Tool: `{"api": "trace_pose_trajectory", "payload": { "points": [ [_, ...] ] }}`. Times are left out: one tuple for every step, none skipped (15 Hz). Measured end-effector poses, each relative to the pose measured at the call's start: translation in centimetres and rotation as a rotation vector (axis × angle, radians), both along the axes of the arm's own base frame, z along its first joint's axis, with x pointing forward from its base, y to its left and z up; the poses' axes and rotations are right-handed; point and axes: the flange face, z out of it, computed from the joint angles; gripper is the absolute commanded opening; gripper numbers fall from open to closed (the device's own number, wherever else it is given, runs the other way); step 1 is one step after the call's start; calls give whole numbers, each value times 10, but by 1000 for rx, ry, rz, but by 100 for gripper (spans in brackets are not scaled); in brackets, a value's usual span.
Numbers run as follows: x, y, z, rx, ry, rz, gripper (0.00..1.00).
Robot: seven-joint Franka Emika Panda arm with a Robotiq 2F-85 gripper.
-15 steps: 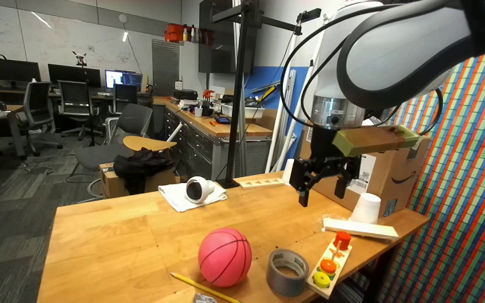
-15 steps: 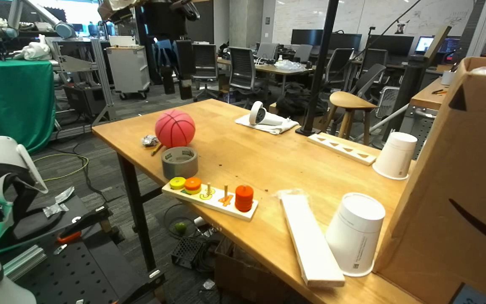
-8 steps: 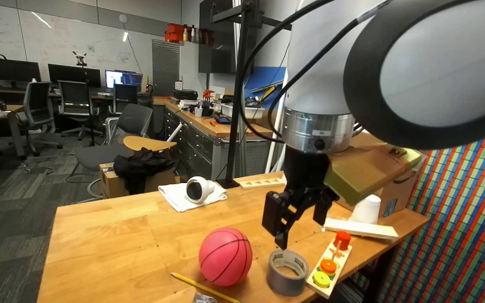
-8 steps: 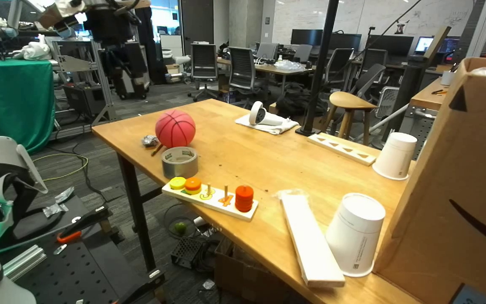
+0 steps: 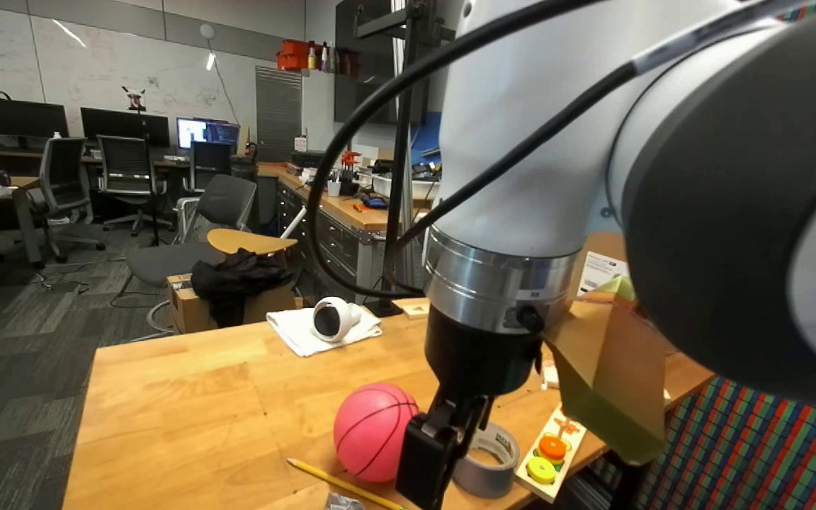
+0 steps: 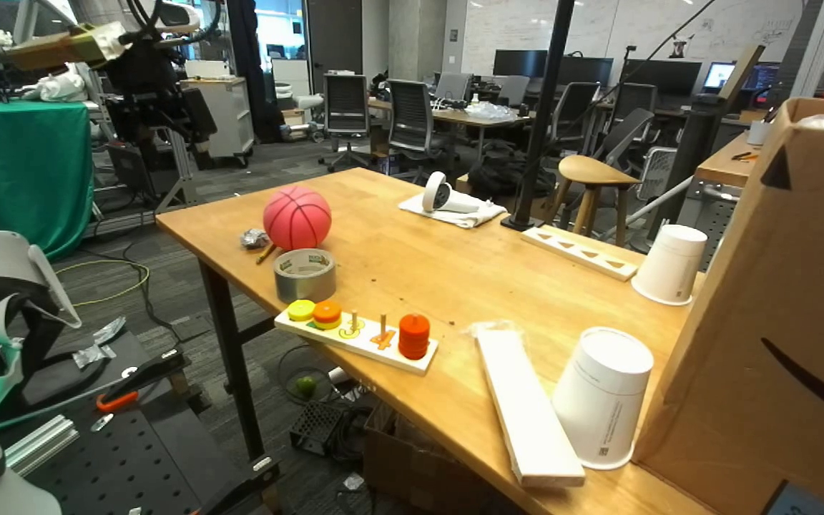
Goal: Move the ball to the right
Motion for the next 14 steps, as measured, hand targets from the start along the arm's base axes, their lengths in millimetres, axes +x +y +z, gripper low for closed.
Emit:
{"api": "trace_pose_trajectory", "payload": {
  "points": [
    [2, 2, -4, 2, -2, 53, 100],
    [5, 3, -7, 4, -3, 105, 100],
    [8, 2, -11, 8, -3, 156, 100],
    [13, 1, -14, 10, -2, 208, 100],
    [18, -1, -18, 10, 0, 260, 100],
    [23, -3, -22, 10, 2, 310, 100],
    [28, -5, -27, 7, 6, 363, 100],
    [32, -7, -31, 2, 10, 414, 100],
    [36, -7, -34, -1, 14, 465, 100],
    [37, -6, -37, -6, 23, 514, 100],
    [37, -2, -39, -12, 32, 565, 100],
    [35, 4, -41, -18, 40, 618, 100],
    [31, 12, -43, -23, 47, 668, 100],
    [25, 21, -45, -29, 53, 719, 100]
  ]
}}
